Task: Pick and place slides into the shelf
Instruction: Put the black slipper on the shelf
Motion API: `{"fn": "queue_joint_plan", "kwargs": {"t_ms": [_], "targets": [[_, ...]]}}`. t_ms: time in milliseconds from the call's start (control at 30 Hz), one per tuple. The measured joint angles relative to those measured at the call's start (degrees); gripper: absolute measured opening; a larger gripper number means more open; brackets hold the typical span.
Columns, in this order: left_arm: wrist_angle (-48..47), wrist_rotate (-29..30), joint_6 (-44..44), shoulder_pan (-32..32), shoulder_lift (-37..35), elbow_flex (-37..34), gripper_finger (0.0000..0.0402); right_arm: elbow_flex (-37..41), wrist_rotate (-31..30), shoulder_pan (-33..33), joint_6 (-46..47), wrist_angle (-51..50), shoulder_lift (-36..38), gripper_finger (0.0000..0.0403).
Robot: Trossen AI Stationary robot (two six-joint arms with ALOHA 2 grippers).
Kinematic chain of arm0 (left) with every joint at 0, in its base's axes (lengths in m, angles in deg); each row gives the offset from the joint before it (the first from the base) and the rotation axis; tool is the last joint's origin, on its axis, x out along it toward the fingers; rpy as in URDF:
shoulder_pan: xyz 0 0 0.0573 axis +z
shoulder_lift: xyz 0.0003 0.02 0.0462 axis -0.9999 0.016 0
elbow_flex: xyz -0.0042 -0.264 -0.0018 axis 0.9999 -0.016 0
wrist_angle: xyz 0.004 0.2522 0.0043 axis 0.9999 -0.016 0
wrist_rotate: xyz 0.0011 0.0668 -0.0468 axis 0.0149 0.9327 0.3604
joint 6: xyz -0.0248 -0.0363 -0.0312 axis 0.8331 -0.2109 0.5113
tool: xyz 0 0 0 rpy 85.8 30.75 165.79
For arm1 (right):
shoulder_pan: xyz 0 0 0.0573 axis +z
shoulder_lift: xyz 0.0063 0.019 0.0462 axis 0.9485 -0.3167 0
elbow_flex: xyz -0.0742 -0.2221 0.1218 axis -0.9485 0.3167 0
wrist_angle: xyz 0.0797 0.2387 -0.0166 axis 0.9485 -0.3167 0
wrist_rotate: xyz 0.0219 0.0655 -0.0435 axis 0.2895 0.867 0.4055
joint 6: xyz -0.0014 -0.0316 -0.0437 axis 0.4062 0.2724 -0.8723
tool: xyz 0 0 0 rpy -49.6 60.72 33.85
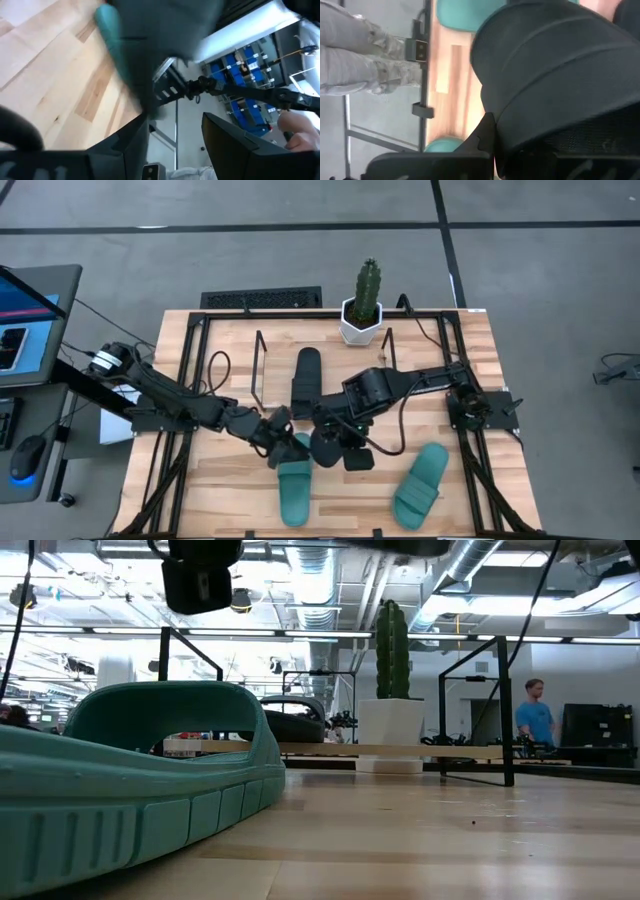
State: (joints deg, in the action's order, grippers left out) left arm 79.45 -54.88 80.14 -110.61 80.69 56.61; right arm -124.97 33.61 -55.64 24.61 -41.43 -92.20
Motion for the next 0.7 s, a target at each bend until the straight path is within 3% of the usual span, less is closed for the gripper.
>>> {"fn": "queue_joint_plan", "kwargs": {"t_ms": [233,700], "targets": [[-2.58,2.08,1.11,-0.91,0.11,-0.04,0.0176,-0.15,0.10,1.74,0.74,0.39,1.85,0.0000],[2.60,3.14,0.27,-0.30,0.09,-0.09,0.0176,-0.07,-1.77,1.58,0.96,0.50,1.29,0.0000]]}}
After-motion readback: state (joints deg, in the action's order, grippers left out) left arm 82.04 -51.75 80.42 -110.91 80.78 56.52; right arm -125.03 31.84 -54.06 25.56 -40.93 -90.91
